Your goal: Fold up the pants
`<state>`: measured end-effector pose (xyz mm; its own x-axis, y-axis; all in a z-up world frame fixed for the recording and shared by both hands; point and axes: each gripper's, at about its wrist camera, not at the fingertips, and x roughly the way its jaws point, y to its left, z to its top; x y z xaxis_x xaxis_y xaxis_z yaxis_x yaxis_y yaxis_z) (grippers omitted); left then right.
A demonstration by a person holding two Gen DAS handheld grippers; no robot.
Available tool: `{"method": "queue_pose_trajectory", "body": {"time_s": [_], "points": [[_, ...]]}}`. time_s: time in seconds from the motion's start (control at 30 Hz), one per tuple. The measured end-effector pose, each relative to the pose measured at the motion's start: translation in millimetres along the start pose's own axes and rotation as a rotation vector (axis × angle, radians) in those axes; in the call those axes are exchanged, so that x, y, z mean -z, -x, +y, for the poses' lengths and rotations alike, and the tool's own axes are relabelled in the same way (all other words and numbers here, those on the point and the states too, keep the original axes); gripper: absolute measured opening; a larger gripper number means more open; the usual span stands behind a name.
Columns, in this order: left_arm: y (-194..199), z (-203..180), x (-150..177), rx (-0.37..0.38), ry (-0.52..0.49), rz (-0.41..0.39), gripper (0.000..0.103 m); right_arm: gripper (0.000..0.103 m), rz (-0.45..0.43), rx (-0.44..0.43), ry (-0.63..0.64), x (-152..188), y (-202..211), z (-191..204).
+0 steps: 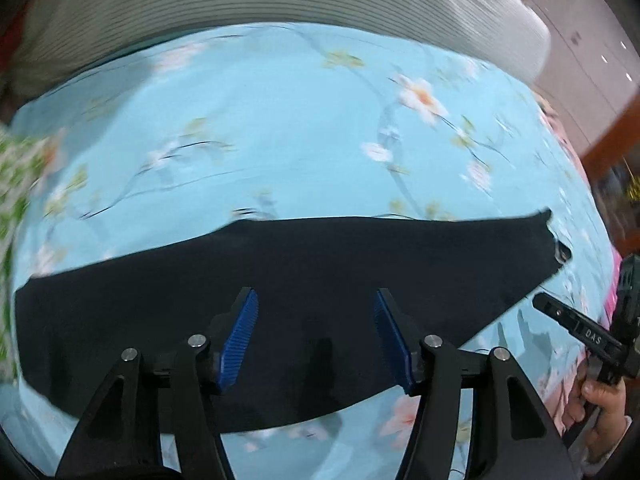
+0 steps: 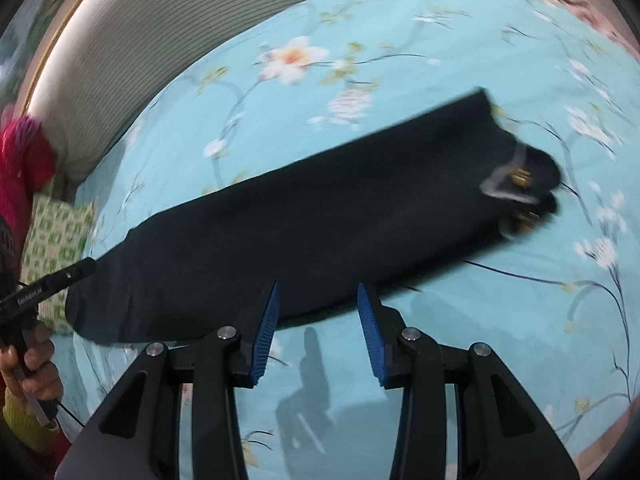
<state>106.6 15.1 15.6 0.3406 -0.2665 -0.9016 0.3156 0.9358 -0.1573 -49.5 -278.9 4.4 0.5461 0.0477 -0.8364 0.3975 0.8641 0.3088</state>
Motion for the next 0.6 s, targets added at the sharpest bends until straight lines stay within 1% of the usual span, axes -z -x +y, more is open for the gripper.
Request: {"method": "queue_pose_trajectory", "body": {"time_s": [0.1,0.17,0.23,0.3,0.4,0.5,0.6], "points": [[-14,-25,-12,0.042,-0.061,0.040,0.061,0.042,-0.019,0.014,-0.048,1,7,-18],[-24,-47,-20,0.075,-0.113,0.069,0.064,0.043,-0.035,0.023,-0.097,1,12,-32],[-32,-65,-26,0.099,-0.152,0.088,0.064,0.052,-0.050,0.028,-0.172,0,16,-48],[-42,-89,-35,0.131,-0.215,0.111,0.067,0.054,-0.071,0.018,-0.232,1,21,-62],[-53,-124,-44,0.138,-0.309,0.135,0.067,0.057,-0.095,0.008,-0.291,1,23,-78],[-67,-161,-54,0.151,-0.399,0.157,0.067,0.057,-0.103,-0.026,-0.377,0,17,-95],[-79,-188,-64,0.175,-0.452,0.175,0.069,0.057,-0.126,-0.083,-0.433,-3,13,-107]]}}
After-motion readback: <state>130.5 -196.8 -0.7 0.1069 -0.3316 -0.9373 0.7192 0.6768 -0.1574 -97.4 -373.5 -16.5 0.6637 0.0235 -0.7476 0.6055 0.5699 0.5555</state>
